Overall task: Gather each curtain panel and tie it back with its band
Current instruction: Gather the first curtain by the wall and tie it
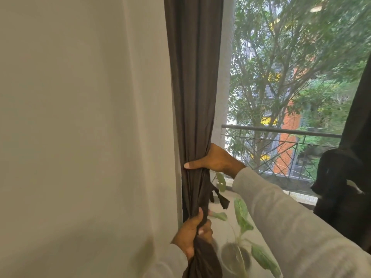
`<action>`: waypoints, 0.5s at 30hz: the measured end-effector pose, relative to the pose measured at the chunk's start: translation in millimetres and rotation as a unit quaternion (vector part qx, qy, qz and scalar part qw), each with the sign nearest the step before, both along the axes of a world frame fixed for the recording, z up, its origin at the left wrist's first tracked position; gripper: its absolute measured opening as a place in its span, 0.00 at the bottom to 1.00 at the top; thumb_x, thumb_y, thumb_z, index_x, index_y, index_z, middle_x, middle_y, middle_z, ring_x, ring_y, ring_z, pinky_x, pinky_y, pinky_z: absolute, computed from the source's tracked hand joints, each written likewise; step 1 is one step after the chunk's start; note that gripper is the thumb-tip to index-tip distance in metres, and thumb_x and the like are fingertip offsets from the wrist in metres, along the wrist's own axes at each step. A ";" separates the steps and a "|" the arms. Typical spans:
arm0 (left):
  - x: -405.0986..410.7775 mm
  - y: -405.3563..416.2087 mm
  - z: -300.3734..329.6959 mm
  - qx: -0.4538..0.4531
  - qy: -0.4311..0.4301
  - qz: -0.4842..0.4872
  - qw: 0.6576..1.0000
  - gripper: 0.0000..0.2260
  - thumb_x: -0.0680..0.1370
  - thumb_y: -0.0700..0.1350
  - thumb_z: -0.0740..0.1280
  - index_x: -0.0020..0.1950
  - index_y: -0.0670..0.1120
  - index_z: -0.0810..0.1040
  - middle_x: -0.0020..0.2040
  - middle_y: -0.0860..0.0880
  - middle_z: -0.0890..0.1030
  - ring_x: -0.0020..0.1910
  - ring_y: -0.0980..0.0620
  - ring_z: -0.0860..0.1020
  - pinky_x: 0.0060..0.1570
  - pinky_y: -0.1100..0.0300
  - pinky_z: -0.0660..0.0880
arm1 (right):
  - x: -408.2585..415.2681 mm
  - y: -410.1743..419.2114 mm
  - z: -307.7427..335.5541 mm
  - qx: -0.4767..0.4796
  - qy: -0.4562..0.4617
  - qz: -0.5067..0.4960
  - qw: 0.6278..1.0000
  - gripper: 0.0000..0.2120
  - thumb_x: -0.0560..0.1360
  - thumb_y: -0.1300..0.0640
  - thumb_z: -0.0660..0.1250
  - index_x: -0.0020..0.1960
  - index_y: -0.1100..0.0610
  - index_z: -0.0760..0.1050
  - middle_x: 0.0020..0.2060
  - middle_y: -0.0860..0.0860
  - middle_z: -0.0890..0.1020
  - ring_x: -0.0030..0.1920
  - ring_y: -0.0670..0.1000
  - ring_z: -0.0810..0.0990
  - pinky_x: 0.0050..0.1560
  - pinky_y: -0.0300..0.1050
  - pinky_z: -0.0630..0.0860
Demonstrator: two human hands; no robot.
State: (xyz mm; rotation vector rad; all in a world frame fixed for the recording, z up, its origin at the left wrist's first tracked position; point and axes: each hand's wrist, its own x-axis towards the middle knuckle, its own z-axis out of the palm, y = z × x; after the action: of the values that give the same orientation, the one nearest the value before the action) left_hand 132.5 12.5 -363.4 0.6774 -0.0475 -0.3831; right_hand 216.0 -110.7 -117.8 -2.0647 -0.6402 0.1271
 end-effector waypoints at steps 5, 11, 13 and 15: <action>1.9 29.3 0.8 -0.017 -0.027 -0.060 0.998 0.21 0.69 0.50 0.87 0.49 0.39 0.81 0.26 0.48 0.64 0.20 0.52 0.65 0.25 0.60 0.66 | -6.0 -17.9 -6.7 -0.056 0.064 0.132 0.988 0.26 0.73 0.47 0.82 0.68 0.50 0.80 0.63 0.47 0.86 0.66 0.49 0.83 0.71 0.50 0.76; 8.1 44.0 5.1 0.002 -0.030 -0.059 0.998 0.21 0.69 0.51 0.87 0.46 0.39 0.82 0.25 0.48 0.66 0.20 0.53 0.65 0.24 0.60 0.67 | 7.7 -57.2 -46.0 -0.083 0.012 0.067 0.994 0.17 0.66 0.51 0.86 0.50 0.55 0.87 0.44 0.53 0.88 0.46 0.50 0.85 0.64 0.62 0.81; 10.8 43.1 4.5 0.009 -0.032 -0.059 0.998 0.21 0.69 0.51 0.87 0.46 0.39 0.81 0.25 0.48 0.65 0.20 0.53 0.65 0.24 0.60 0.67 | 4.6 -61.3 -59.4 -0.095 0.002 0.052 0.994 0.14 0.68 0.54 0.86 0.49 0.58 0.87 0.43 0.56 0.88 0.43 0.48 0.84 0.57 0.53 0.84; 12.5 41.5 5.3 0.017 -0.028 -0.056 0.998 0.21 0.69 0.51 0.86 0.47 0.39 0.81 0.25 0.48 0.65 0.20 0.52 0.65 0.24 0.60 0.66 | 0.8 -61.0 -70.1 -0.100 -0.019 0.047 0.994 0.14 0.68 0.52 0.86 0.49 0.56 0.88 0.40 0.52 0.87 0.40 0.45 0.83 0.48 0.42 0.81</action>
State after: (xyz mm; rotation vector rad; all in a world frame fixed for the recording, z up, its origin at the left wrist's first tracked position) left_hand 145.1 54.0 -358.1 0.7211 -0.1323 -0.4735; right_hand 216.8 -171.7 -187.9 -2.2335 -0.7744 0.2131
